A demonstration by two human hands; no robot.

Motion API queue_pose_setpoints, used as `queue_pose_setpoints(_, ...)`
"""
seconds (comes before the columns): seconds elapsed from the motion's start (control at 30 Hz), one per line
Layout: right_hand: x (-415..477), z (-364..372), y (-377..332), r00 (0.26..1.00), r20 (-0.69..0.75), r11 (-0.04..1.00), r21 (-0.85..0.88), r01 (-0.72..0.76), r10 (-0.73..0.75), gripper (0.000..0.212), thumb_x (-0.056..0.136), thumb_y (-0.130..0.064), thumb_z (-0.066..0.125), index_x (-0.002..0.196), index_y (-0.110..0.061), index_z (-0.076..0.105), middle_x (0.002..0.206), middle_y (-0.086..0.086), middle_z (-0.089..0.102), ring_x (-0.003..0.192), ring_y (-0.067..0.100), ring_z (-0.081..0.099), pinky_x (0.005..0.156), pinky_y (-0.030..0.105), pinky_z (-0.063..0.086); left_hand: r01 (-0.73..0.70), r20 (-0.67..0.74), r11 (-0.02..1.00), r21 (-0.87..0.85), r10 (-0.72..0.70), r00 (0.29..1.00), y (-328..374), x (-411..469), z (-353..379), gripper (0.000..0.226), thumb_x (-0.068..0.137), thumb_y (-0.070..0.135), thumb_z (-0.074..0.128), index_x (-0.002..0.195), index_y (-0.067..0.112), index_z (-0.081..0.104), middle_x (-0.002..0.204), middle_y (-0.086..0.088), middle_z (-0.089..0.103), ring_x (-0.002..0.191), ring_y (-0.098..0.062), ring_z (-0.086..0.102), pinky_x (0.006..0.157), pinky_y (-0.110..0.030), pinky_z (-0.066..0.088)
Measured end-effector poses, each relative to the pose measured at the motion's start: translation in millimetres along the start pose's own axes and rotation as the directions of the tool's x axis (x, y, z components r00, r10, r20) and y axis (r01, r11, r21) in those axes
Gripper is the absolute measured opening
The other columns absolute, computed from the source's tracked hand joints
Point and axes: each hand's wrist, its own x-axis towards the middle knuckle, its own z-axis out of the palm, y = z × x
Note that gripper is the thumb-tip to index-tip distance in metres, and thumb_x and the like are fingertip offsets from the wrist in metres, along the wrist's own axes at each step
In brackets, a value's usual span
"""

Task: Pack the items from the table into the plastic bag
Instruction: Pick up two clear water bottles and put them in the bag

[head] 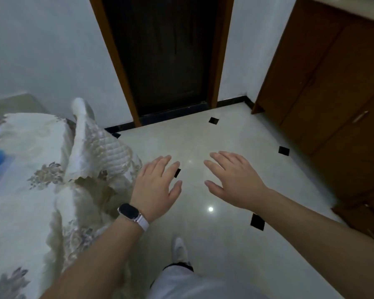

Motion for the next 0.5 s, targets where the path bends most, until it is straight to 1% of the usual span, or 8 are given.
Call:
queue_pose_setpoints(0.07,41.3,-2.1,8.6,1.000,0.027,1.000,-0.014,-0.008,0.009,0.056,0.093,-0.054,0.041,0.137,-0.021,0.051,0.143,0.005,0.050,0.132,0.025,0.043,0.108,0.042,0.033,0.002,-0.011,1.000,-0.025,-0.002,1.000,-23.7,34.6,5.5,0.047,0.091,0.042,0.049,0.130,0.018,0.056,0.137,-0.009,0.055,0.125,-0.029,0.050,0.101,-0.047,0.042)
queue_pose_setpoints(0.17,101.9,-5.9,19.0,0.999,0.029,0.999,-0.036,-0.014,0.015,0.056,0.093,-0.055,0.042,0.139,-0.024,0.049,0.145,0.003,0.048,0.134,0.023,0.041,0.110,0.040,0.031,-0.009,-0.050,0.999,-0.053,0.007,0.999,-59.2,83.4,10.6,0.047,0.091,0.042,0.049,0.129,0.018,0.057,0.136,-0.010,0.056,0.124,-0.028,0.050,0.101,-0.044,0.040)
queue_pose_setpoints(0.3,169.5,-6.2,37.4,1.000,0.029,0.999,-0.046,-0.007,0.008,0.055,0.094,-0.055,0.041,0.138,-0.022,0.050,0.143,0.004,0.050,0.133,0.024,0.042,0.109,0.040,0.031,0.001,-0.025,0.999,-0.038,-0.002,1.000,-97.6,145.3,15.9,0.048,0.091,0.043,0.048,0.131,0.019,0.056,0.138,-0.010,0.054,0.126,-0.029,0.050,0.103,-0.045,0.039)
queue_pose_setpoints(0.4,207.1,-1.2,53.9,1.000,0.020,0.999,-0.033,-0.002,0.002,0.056,0.093,-0.054,0.039,0.135,-0.020,0.054,0.140,0.006,0.053,0.131,0.025,0.045,0.107,0.042,0.034,-0.012,-0.034,1.000,-0.024,0.012,0.999,-115.5,180.9,19.9,0.048,0.090,0.042,0.050,0.131,0.018,0.056,0.137,-0.011,0.055,0.125,-0.030,0.051,0.102,-0.047,0.042)
queue_pose_setpoints(0.5,247.2,8.3,76.2,1.000,0.020,1.000,-0.008,0.019,-0.019,0.056,0.093,-0.054,0.039,0.135,-0.020,0.054,0.140,0.005,0.053,0.131,0.025,0.045,0.106,0.041,0.035,-0.005,0.001,1.000,0.005,0.005,1.000,-129.8,219.1,27.6,0.049,0.091,0.044,0.045,0.132,0.019,0.054,0.137,-0.010,0.055,0.125,-0.029,0.051,0.102,-0.048,0.042)
